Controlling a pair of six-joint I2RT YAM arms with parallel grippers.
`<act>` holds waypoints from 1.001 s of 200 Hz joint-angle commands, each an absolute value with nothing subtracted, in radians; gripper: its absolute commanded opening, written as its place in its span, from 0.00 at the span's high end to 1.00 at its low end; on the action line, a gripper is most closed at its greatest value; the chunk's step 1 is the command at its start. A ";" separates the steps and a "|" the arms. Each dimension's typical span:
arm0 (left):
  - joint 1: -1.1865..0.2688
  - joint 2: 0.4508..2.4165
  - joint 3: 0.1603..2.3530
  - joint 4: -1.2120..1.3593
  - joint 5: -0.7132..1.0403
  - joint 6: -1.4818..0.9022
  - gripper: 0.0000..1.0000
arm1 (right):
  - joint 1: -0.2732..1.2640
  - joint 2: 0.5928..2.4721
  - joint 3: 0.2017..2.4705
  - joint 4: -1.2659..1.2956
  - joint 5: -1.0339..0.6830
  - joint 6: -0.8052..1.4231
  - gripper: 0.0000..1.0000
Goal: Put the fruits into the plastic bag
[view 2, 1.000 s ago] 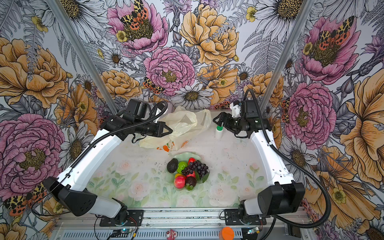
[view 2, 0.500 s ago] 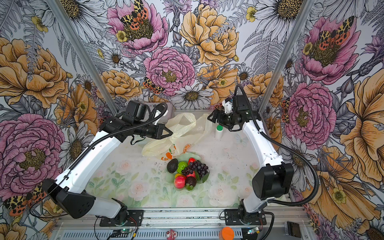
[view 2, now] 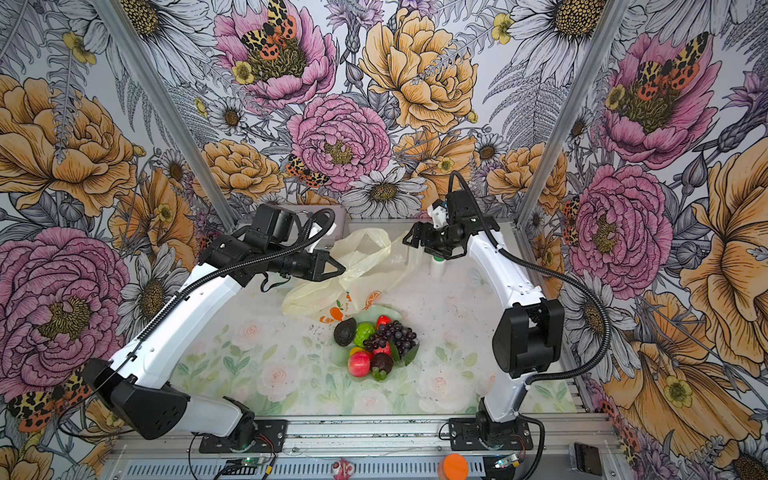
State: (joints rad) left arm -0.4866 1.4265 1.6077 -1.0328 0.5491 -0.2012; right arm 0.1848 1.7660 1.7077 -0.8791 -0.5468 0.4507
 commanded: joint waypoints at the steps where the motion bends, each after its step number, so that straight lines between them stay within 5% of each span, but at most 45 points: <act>1: -0.477 1.391 1.593 -1.026 0.575 -0.183 1.00 | 0.194 1.797 1.751 -0.872 -0.545 0.437 0.21; 78: -0.474 1.364 1.560 -1.026 0.580 -0.180 1.00 | 0.209 1.827 1.770 -0.871 -0.500 0.427 0.45; 92: -0.472 1.359 1.553 -1.026 0.582 -0.181 1.00 | 0.210 1.820 1.765 -0.870 -0.482 0.424 0.59; 114: -0.469 1.352 1.546 -1.025 0.582 -0.181 1.00 | 0.210 1.805 1.759 -0.870 -0.456 0.417 1.00; 149: -0.446 1.338 1.529 -1.022 0.566 -0.195 1.00 | 0.211 1.760 1.750 -0.866 -0.395 0.408 1.00; 173: -0.421 1.319 1.525 -1.022 0.551 -0.207 0.49 | 0.211 1.712 1.743 -0.853 -0.364 0.419 1.00; 200: -0.386 1.288 1.524 -1.008 0.546 -0.247 0.25 | 0.213 1.653 1.734 -0.822 -0.339 0.462 1.00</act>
